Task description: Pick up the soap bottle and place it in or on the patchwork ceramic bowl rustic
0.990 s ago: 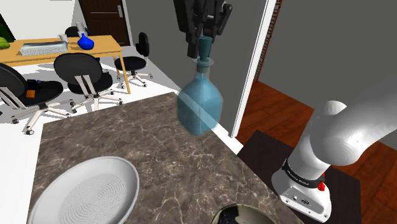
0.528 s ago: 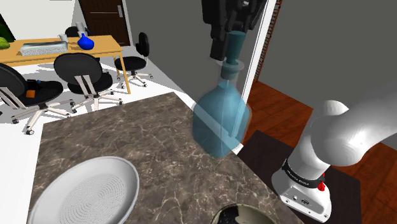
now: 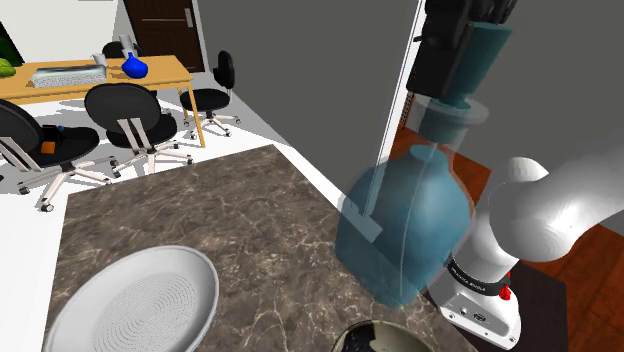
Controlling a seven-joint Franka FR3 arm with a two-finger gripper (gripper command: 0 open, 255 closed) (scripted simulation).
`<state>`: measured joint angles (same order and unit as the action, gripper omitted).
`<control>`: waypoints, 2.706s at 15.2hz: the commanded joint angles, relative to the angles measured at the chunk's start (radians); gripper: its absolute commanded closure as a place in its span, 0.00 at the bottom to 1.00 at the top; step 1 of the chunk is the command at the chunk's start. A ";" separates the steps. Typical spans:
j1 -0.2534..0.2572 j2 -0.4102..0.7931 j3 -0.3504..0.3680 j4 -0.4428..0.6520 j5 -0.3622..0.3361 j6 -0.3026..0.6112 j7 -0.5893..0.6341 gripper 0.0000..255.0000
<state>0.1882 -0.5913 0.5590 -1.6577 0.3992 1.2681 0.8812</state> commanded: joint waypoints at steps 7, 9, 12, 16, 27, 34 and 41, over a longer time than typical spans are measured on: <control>0.012 -0.010 0.108 0.085 0.055 -0.040 0.156 1.00; 0.020 -0.033 0.103 0.038 0.062 -0.016 0.145 1.00; 0.031 -0.065 0.098 -0.028 0.072 0.018 0.130 1.00; 0.044 -0.104 0.095 -0.112 0.085 0.063 0.112 1.00; 0.077 -0.191 0.106 -0.318 0.123 0.182 0.072 1.00; 0.095 -0.234 0.125 -0.434 0.151 0.257 0.052 1.00; 0.099 -0.243 0.131 -0.460 0.158 0.274 0.048 1.00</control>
<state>0.2872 -0.8340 0.6901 -2.1177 0.5566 1.5421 0.9289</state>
